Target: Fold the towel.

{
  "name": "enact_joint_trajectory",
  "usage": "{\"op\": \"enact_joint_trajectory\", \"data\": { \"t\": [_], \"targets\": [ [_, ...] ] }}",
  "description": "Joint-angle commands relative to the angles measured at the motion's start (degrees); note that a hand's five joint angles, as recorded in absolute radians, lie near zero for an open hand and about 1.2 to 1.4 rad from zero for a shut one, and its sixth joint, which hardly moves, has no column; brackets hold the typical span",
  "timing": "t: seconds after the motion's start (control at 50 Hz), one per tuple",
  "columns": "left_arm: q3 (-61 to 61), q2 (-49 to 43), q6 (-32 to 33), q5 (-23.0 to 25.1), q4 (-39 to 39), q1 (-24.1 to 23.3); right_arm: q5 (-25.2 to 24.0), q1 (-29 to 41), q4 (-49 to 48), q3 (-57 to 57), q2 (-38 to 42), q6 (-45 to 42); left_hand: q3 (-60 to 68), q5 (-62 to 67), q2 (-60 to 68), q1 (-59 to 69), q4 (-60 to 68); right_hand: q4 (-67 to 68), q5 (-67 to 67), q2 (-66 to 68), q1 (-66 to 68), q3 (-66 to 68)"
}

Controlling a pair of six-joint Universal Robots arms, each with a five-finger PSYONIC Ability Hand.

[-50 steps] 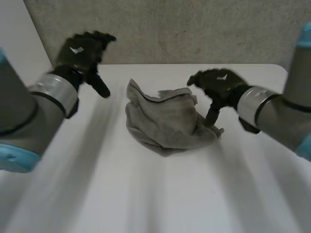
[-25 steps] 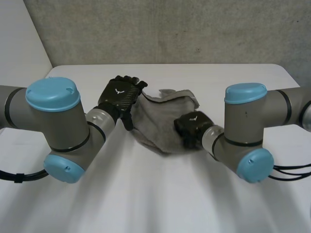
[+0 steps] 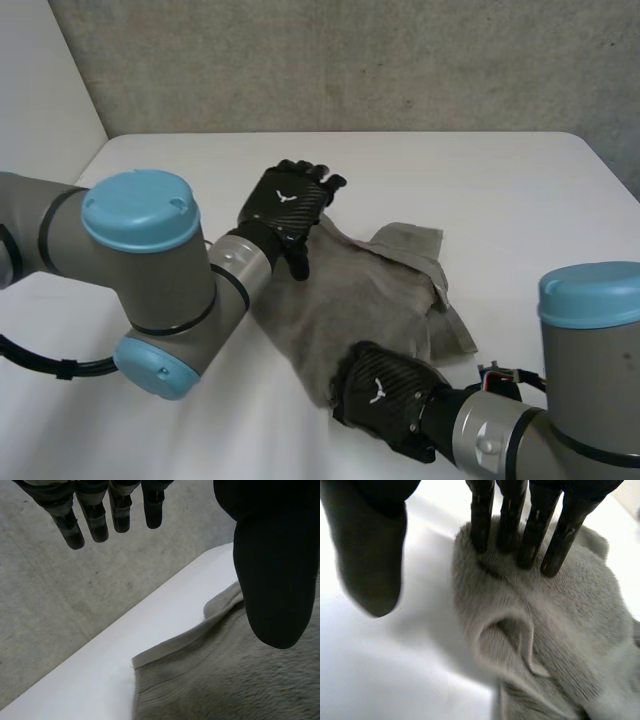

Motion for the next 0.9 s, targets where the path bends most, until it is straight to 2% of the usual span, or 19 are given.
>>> {"op": "enact_joint_trajectory", "data": {
  "t": [0.02,0.06,0.18,0.22,0.3,0.44,0.6,0.68,0.72,0.74,0.78,0.8,0.84,0.9],
  "targets": [
    [2.94,-2.78,0.12,0.3,-0.07,-1.5,-0.4,-3.78,-1.4,-0.51,-6.48,12.94,2.44,1.74,2.37,2.36,2.34,-6.57,-4.73,-7.15,-6.77,-6.4],
    [3.55,-3.31,0.21,0.39,-0.07,-2.12,-1.36,-7.1,-1.32,-0.42,-8.84,17.66,2.61,1.9,2.54,2.53,2.51,-7.07,-5.23,-7.65,-7.27,-6.9],
    [7.94,-6.56,0.12,1.79,-0.42,-3.61,-0.48,-11.51,-0.96,0.28,-12.54,19.7,3.95,3.24,3.88,3.87,3.84,-6.73,-4.9,-7.32,-6.94,-6.57],
    [9.08,-7.52,0.03,3.1,-0.5,-4.23,-0.22,-16.76,-1.05,1.42,-13.95,20.14,5.95,5.25,5.88,5.87,5.85,-6.23,-4.4,-6.82,-6.44,-6.06],
    [12.34,-10.69,0.03,7.23,-0.59,-6.07,-0.13,-20.92,-0.79,2.3,-14.13,20.58,10.17,9.46,10.1,10.09,10.07,-5.73,-3.89,-6.31,-5.93,-5.56],
    [15.85,-14.55,0.12,8.3,-0.68,-8.54,-0.66,-29.34,-1.14,3.7,-14.13,23.92,10.18,9.48,10.11,10.1,10.08,-5.56,-3.72,-6.14,-5.76,-5.39],
    [21.65,-20.27,1.61,8.3,-1.91,-9.86,-2.15,-32.34,-2.63,5.64,-13.78,25.06,13.36,12.66,13.29,13.29,13.26,-5.56,-3.72,-6.14,-5.76,-5.39],
    [24.12,-22.21,3.9,8.39,-3.58,-10.03,-2.15,-32.43,-3.51,6.35,-13.51,24.98,20.27,19.57,20.2,20.19,20.17,-5.56,-3.72,-6.14,-5.76,-5.39],
    [26.05,-23.7,6.17,8.39,-5.51,-10.21,-2.15,-32.61,-3.69,6.43,-13.34,25.06,31.13,30.43,31.07,31.06,31.03,-5.56,-3.72,-6.14,-5.76,-5.39],
    [26.06,-23.7,6.18,8.39,-5.52,-10.21,-2.24,-32.87,-3.78,6.52,-13.34,25.06,31.2,30.5,31.13,31.13,31.1,-5.56,-3.72,-6.14,-5.76,-5.39],
    [27.28,-24.75,7.85,8.3,-7.09,-10.21,-2.33,-33.13,-3.86,6.52,-13.25,25.06,45.1,44.4,45.03,45.02,45.0,-5.56,-3.72,-6.14,-5.76,-5.39],
    [27.29,-24.76,7.85,8.3,-7.1,-10.21,-2.33,-33.31,-3.86,6.52,-13.25,25.06,45.17,44.46,45.1,45.09,45.06,-5.56,-3.72,-6.14,-5.76,-5.39],
    [27.46,-25.02,9.08,7.78,-7.8,-9.86,-2.33,-33.4,-3.86,6.52,-13.16,25.06,62.89,62.19,62.83,62.82,62.79,-5.56,-3.72,-6.14,-5.76,-5.39],
    [27.29,-24.85,9.7,7.33,-7.71,-9.68,-2.33,-33.4,-4.13,6.52,-12.9,25.06,69.37,68.66,69.3,69.29,69.26,-5.56,-3.72,-6.14,-5.76,-5.39]
  ]
}}
